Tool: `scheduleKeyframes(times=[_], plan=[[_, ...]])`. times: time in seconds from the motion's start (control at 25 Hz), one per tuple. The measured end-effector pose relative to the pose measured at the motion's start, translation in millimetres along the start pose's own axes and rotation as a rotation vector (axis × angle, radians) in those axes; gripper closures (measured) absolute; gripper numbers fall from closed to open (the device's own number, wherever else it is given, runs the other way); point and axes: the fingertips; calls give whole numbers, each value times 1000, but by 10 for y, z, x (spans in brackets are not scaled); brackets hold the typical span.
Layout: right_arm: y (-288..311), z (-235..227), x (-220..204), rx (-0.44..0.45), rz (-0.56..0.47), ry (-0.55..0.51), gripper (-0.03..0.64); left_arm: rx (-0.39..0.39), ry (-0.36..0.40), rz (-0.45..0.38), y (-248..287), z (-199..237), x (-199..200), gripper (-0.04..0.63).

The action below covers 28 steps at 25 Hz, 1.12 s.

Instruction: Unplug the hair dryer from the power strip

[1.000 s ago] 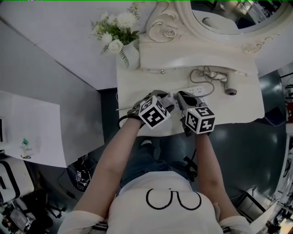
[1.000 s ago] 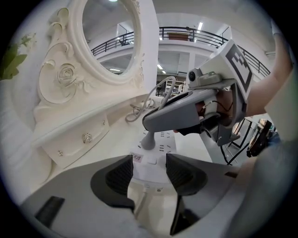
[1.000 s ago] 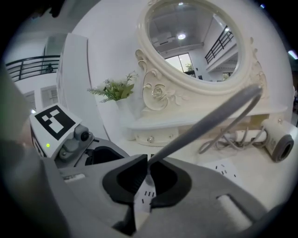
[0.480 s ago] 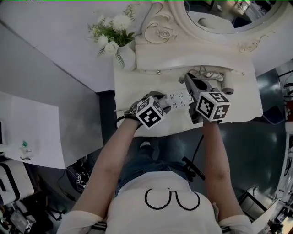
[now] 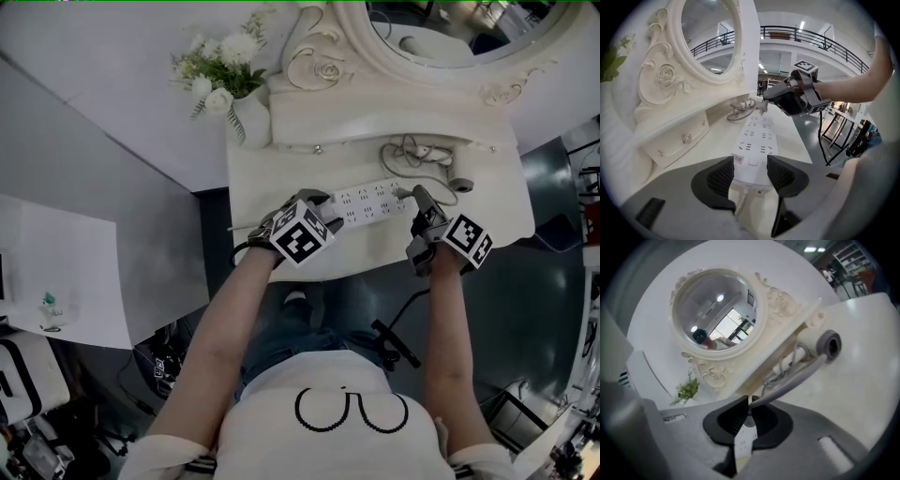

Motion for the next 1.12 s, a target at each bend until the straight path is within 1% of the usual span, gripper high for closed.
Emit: scheduleKeyframes(times=[0.08,0.16,0.24,0.32,0.4,0.44,0.48,0.56,0.6,0.64,0.68,0.8,0.88,0.96,1.0,1.12], plan=[[-132,-221,-59,-30,27,67,591,0,0,-2,1,-5,-1,374],[-251,-349,-150,-19,57,112,589,0,0,-10,1,-11,-3,374],[-349,-458,-239,-6,73,183,583,2,-1,-17,-4,-8,-5,374],[-438,-636,-337,-52,91,243,583,4,-1,-15,-5,-1,-4,374],[-533,-830,-413,-129,97,252,586,3,0,-12,-1,-6,0,374],[-573,-910,-435,-167,94,235,578,3,1,-10,0,-9,0,374],[-605,-974,-450,-204,92,202,548,4,1,-9,-1,-10,0,374],[-650,-1048,-466,-270,89,104,472,4,0,-8,1,-12,-2,374],[-669,-1057,-463,-290,83,59,454,4,0,-7,3,-14,-3,374],[-685,-1048,-449,-298,70,25,427,3,0,-6,4,-16,-4,374],[-698,-1025,-424,-296,50,5,384,3,0,-6,3,-18,-4,374],[-741,-946,-321,-272,-11,-19,291,5,-1,-7,-1,-16,-4,374],[-809,-943,-244,-289,-41,-50,270,6,-1,-11,-1,-14,-3,374],[-907,-927,-145,-313,-80,-97,265,8,-2,-14,-2,-12,-2,374],[-958,-886,-85,-309,-106,-118,265,8,-4,-16,-4,-11,-4,374],[-1086,-608,112,-239,-188,-189,267,6,-20,-21,-22,-11,-17,375]])
Point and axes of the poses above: the fingertips, and each gripper's own axes: y forward along the fingers, z to its left, x out of its top, and after that the axes turned 4 degrees about -z, right-handed
